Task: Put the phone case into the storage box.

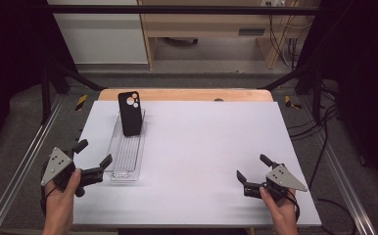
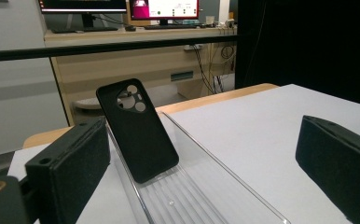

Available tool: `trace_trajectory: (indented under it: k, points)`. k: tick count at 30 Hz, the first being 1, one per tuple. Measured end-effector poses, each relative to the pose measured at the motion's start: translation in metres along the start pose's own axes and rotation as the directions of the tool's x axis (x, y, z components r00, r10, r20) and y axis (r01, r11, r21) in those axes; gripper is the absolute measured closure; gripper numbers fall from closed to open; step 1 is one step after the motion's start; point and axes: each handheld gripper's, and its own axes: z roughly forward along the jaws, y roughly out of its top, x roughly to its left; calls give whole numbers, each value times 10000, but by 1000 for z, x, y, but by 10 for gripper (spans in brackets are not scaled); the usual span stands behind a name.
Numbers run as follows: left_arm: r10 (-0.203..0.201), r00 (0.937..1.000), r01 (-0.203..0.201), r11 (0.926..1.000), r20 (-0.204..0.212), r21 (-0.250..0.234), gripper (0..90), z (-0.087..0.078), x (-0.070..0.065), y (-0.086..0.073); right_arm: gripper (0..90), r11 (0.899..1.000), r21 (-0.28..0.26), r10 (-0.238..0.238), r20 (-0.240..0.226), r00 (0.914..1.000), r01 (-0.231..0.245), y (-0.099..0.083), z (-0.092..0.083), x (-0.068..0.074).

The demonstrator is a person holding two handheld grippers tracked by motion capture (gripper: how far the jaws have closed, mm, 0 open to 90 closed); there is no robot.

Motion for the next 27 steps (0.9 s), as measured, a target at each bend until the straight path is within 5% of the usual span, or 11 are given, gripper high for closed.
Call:
trace_trajectory:
  k: [12, 27]
  points:
    - [-196, 9998, 197, 9997, 80, -124, 25, -2, 1, -12, 24, 10000, -70, -48, -11, 10000, 48, 1, -1, -1]
    - [248, 9993, -241, 9994, 274, -256, 32, 0, -4, -26, 25, 9999, -106, -128, -38, 9999, 128, 1, -1, -1]
